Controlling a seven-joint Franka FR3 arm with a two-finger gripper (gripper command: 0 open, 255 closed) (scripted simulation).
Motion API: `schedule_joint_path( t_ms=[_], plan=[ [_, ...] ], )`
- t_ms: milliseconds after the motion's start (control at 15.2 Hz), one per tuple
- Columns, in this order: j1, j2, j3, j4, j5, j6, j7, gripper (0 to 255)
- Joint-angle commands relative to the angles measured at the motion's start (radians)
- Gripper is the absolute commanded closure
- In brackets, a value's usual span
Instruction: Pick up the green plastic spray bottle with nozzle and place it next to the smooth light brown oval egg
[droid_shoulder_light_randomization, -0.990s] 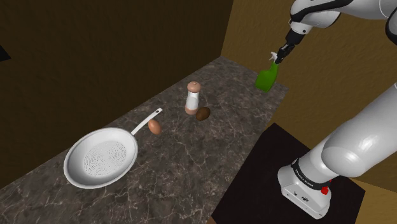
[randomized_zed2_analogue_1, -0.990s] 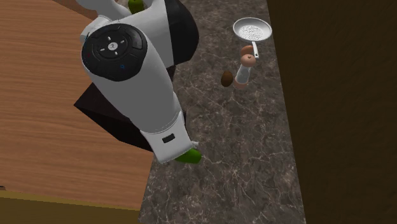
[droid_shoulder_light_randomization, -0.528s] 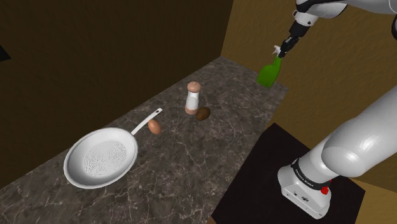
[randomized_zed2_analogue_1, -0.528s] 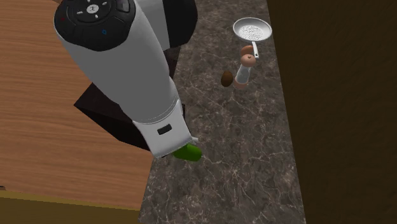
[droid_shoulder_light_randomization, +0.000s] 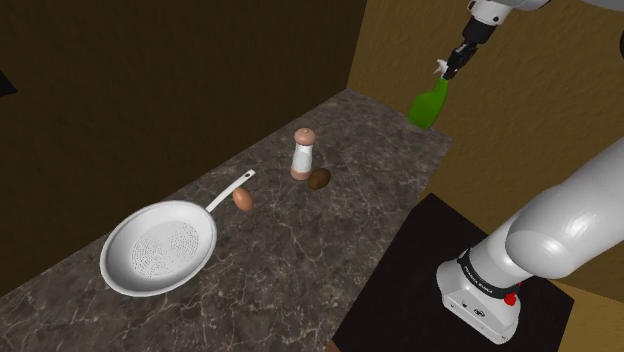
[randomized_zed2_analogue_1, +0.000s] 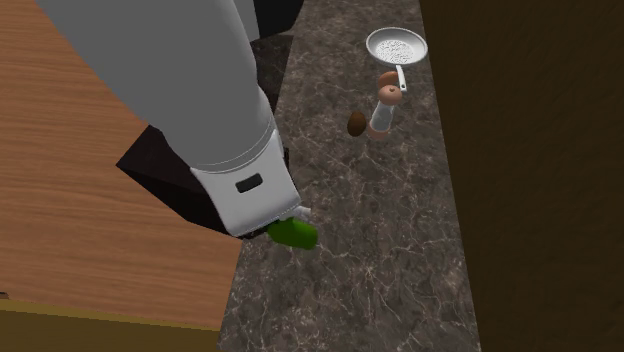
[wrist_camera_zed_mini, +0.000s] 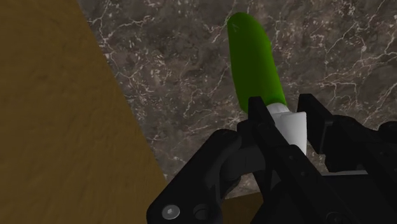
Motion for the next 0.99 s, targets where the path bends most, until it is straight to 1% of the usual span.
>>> schedule_joint_path(
  t_ms=[0,924],
  plan=[
    [0.0,0.0,0.0,0.03,-0.001,-0.03,0.002,255],
    [-0.006,0.027,-0.006,0.244,0.013,-0.224,0.005,255]
  ],
)
